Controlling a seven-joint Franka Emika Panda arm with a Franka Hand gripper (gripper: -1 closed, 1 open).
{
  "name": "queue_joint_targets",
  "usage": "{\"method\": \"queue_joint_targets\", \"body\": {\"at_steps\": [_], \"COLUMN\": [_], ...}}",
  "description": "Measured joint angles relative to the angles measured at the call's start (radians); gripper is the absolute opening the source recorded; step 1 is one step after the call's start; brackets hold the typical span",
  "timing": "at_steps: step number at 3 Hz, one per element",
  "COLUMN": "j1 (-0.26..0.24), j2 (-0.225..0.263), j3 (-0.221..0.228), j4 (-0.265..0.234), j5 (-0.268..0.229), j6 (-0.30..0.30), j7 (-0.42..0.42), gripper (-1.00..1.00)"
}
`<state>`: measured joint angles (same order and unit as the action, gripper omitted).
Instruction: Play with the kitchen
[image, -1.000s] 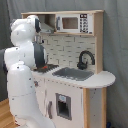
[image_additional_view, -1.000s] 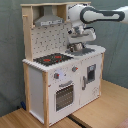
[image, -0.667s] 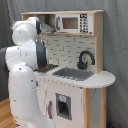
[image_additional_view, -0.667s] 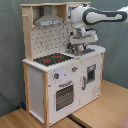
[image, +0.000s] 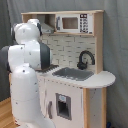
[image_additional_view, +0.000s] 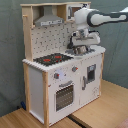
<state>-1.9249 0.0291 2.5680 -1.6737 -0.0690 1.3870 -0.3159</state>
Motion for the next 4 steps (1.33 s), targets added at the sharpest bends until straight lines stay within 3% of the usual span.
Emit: {"method": "queue_joint_targets", "body": {"at_steps": [2,4], "j1": [0.0,0.0], "j2": [0.148,0.272], "j3": [0.034,0.045], "j4": [-0.175,-0.295], "j5": [-0.083,-0.165], "j6": [0.103,0.174], "j7": [0.077,0.142], "gripper": [-1.0,-1.0]}}
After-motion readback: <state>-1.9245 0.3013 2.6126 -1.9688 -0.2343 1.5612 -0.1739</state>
